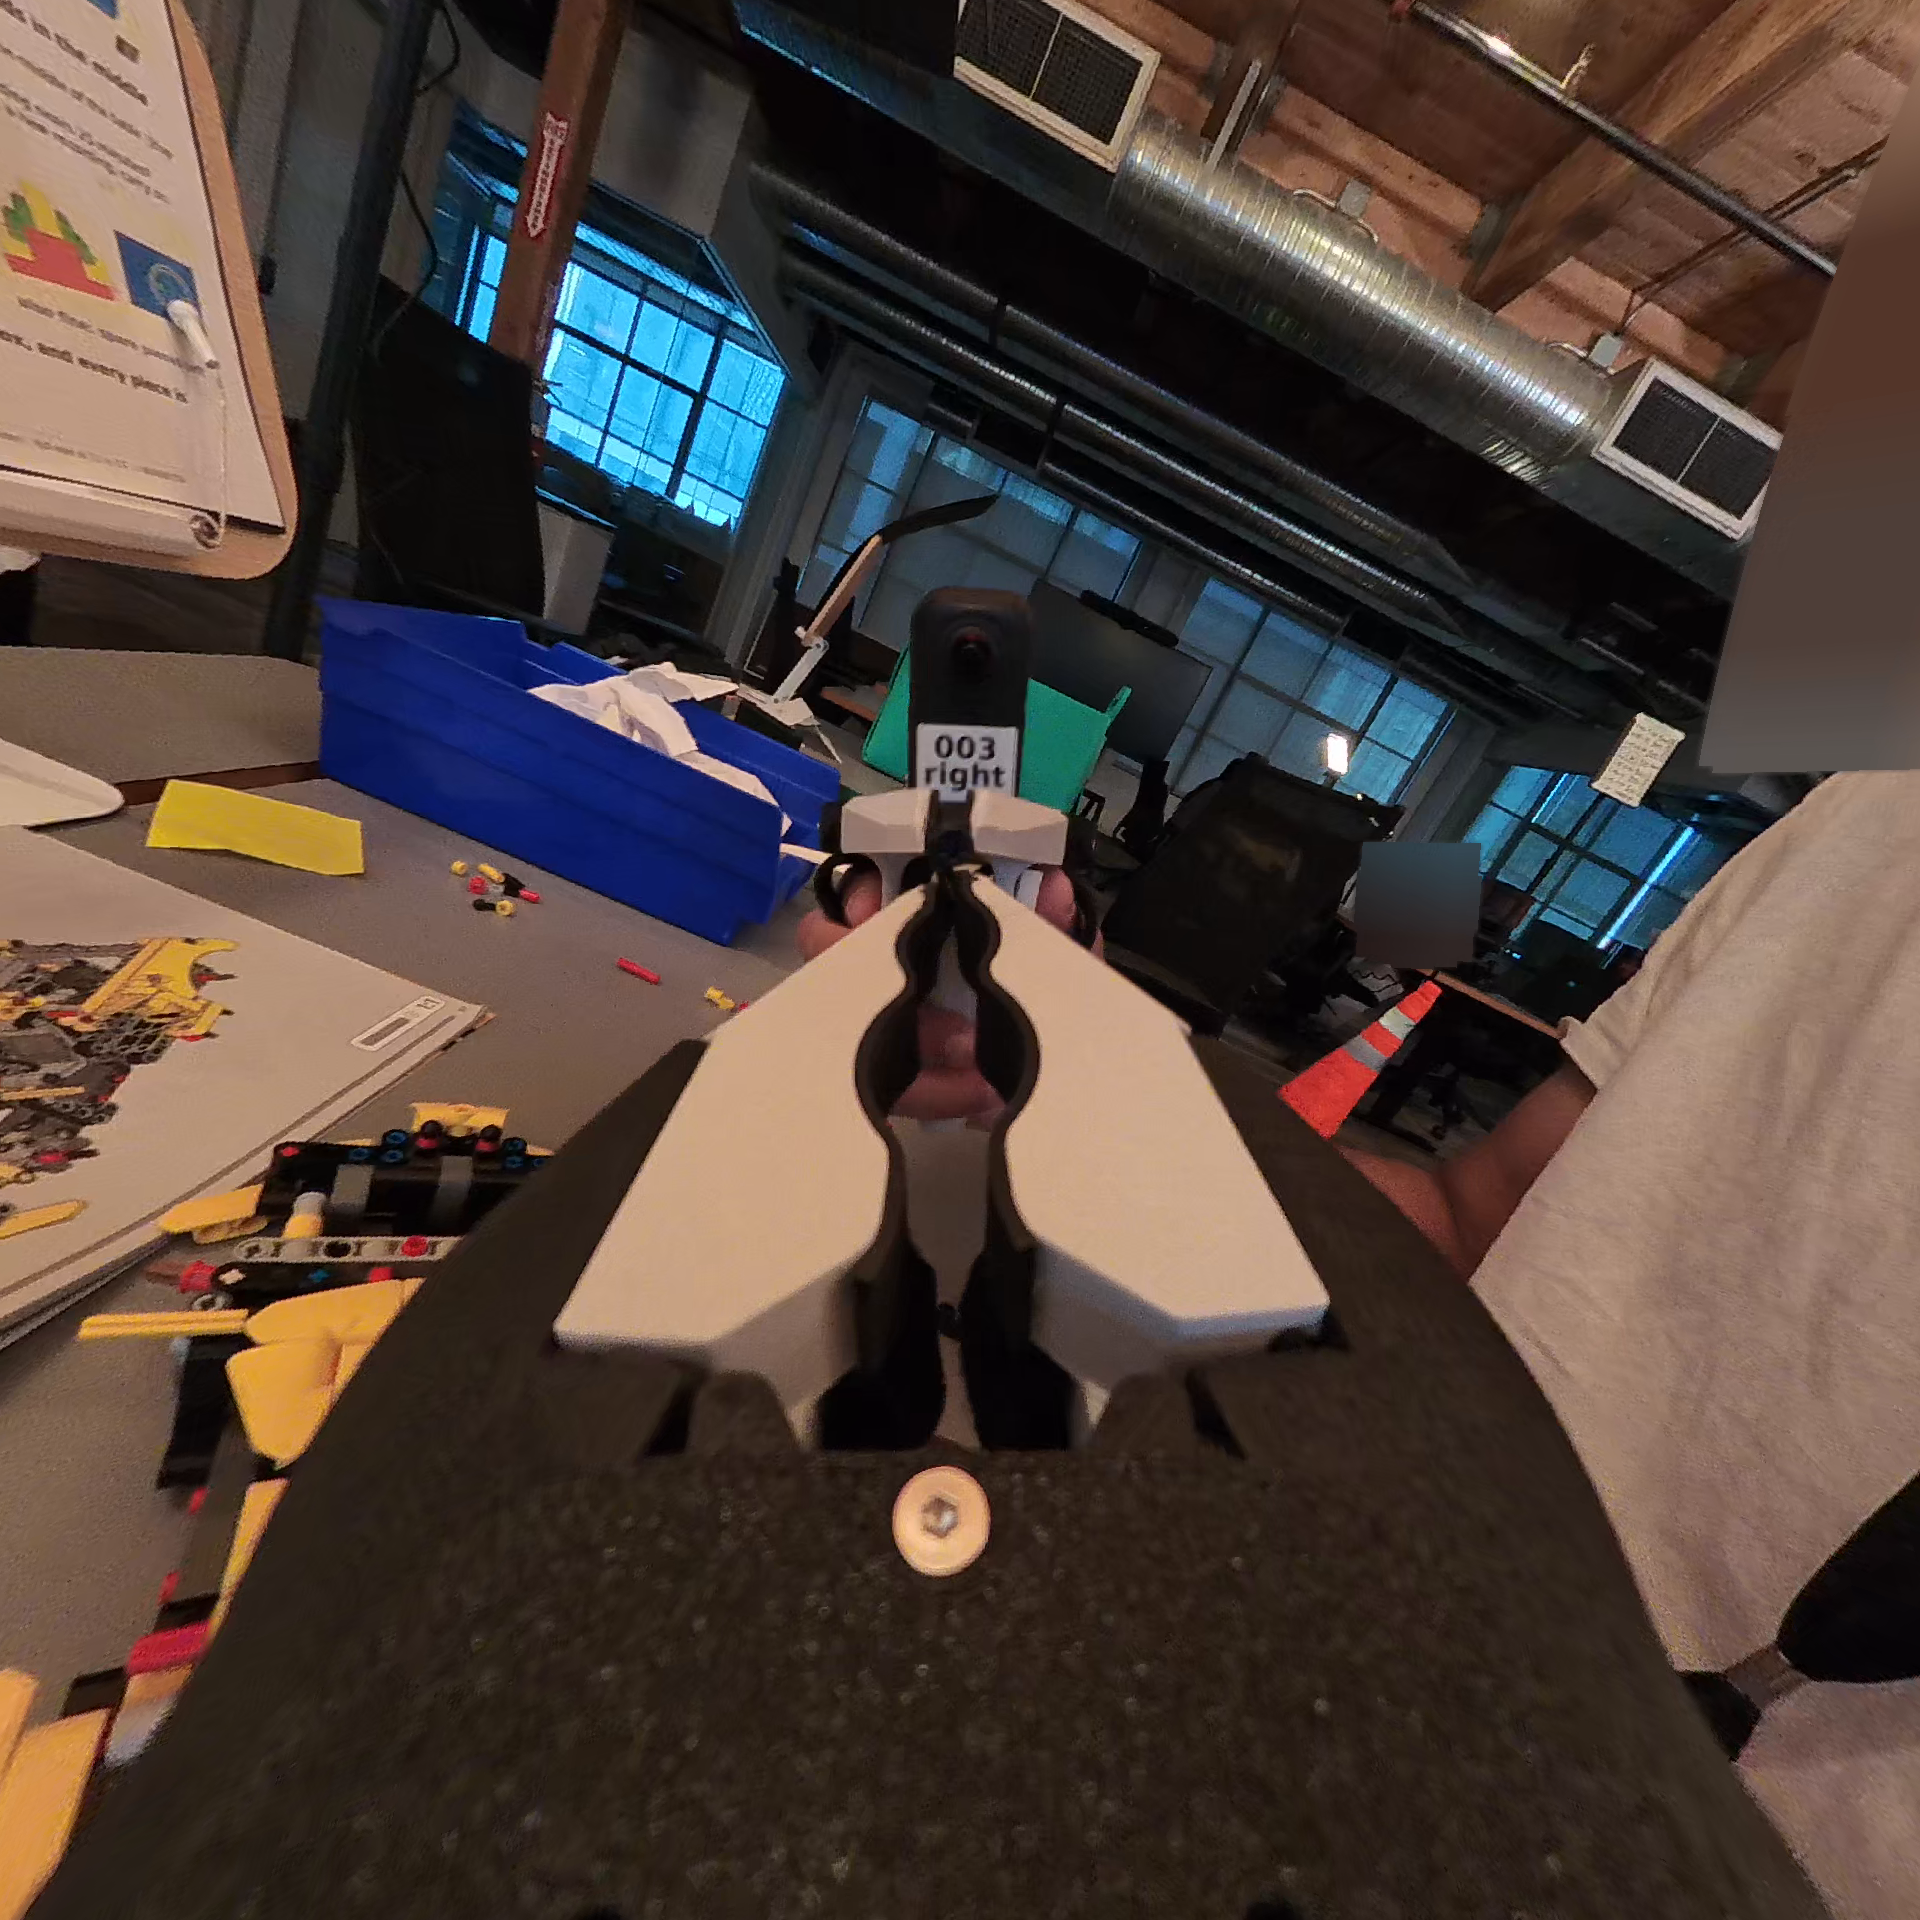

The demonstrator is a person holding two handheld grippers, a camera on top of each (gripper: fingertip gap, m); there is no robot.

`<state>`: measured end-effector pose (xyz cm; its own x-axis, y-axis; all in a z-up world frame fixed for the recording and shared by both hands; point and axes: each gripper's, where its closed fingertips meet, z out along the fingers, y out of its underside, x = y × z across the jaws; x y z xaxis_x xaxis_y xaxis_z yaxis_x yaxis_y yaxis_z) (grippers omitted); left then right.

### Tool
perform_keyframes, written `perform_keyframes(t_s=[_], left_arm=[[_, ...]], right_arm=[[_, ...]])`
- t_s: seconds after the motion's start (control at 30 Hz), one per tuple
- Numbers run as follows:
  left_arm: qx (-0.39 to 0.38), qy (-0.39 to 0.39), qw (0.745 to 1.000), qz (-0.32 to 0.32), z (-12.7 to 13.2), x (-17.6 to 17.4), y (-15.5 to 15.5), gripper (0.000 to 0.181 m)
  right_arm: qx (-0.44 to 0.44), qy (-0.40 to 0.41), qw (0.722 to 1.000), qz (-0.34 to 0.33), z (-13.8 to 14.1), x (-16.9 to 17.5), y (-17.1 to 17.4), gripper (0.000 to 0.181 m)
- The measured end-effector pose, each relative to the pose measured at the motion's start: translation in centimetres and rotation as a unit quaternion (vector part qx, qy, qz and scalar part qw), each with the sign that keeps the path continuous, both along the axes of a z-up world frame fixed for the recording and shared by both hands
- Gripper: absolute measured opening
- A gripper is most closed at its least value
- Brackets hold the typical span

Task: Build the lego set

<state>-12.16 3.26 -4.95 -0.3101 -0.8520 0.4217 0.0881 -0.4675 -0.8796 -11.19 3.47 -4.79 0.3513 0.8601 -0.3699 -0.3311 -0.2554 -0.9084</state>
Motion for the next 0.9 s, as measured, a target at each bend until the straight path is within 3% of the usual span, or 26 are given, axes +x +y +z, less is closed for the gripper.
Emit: perform_keyframes(t_s=[0.17, 0.33, 0.57, 0.9], left_arm=[[-0.04, -0.025, 0.999, 0.002, 0.5, -0.1, 0.4, 0.0], [-0.061, -0.023, 0.998, -0.016, 0.2, 0.4, -0.3, 0.0], [-0.104, -0.003, 0.994, -0.036, -0.7, 1.0, -0.5, 0.0], [-0.13, -0.005, 0.99, -0.048, -0.5, 0.8, -0.5, 0.0]], right_arm=[[-0.017, 0.045, 0.999, 0.012, 0.4, -0.4, 0.2, 0.017], [-0.016, 0.034, 0.999, 0.009, 0.1, -1.2, 0.4, 0.02], [0.008, 0.014, 1.0, -0.004, 0.1, -1.2, 0.2, 0.007], [0.023, -0.017, 1.0, -0.013, -0.2, -1.3, 0.2, 0.006]])
